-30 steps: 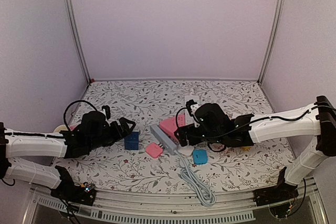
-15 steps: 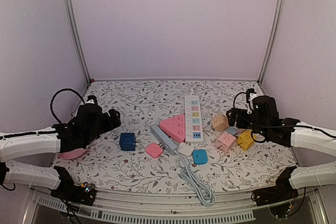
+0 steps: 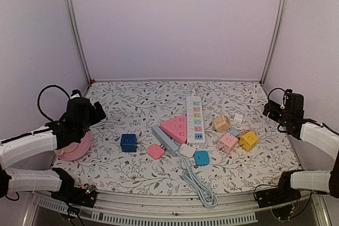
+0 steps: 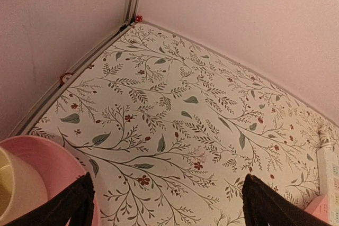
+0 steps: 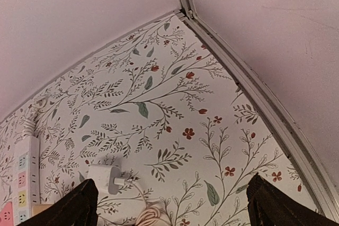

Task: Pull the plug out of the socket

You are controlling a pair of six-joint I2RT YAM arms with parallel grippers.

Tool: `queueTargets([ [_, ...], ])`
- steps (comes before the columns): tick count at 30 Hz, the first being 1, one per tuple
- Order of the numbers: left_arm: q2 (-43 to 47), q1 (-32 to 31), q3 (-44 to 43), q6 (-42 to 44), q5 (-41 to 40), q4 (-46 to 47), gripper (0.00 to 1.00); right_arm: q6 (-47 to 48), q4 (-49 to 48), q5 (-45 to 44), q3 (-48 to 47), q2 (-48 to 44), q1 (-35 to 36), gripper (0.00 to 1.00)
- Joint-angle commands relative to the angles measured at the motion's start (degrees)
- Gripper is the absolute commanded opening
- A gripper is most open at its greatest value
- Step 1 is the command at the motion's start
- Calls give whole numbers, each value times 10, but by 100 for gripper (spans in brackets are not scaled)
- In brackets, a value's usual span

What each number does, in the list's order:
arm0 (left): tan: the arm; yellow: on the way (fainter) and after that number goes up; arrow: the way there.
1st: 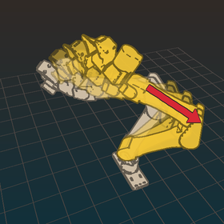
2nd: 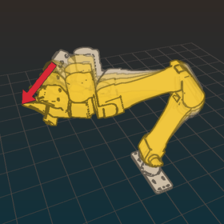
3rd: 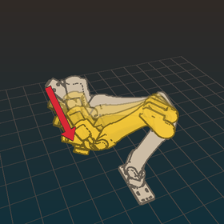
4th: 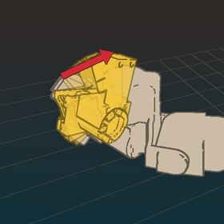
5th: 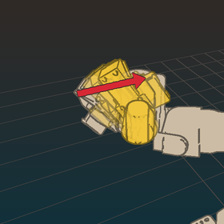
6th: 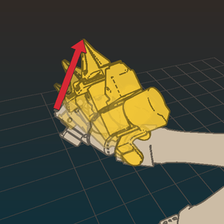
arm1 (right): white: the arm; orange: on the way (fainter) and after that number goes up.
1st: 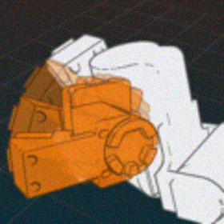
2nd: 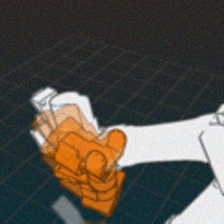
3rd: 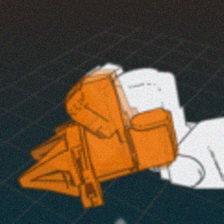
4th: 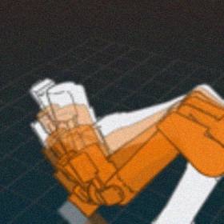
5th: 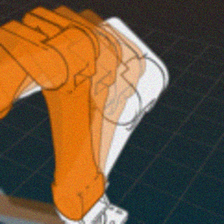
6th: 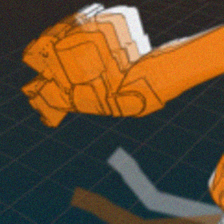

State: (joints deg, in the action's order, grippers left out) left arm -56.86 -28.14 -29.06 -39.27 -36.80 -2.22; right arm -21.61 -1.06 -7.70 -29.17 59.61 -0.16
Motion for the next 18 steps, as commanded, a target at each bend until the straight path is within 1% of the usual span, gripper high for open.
queueTargets([
  [1,-7,29,14,30,-10,26,97,5,-73,-10,13,42,-27,99],
  [6,-29,51,11,49,-26,39,98,21,-199,-77,58,53,-29,99],
  [9,-36,67,19,63,-36,65,97,40,-329,-120,115,56,-29,99],
  [11,-42,81,28,70,-42,91,97,45,-422,-127,157,76,-29,99],
  [13,-47,92,35,78,-54,110,97,54,-490,-128,170,104,-29,99],
  [15,-47,101,39,95,-61,125,97,56,-484,-127,157,120,-29,99],
  [18,-41,110,56,124,-70,178,97,70,-527,-117,151,146,-29,99],
])
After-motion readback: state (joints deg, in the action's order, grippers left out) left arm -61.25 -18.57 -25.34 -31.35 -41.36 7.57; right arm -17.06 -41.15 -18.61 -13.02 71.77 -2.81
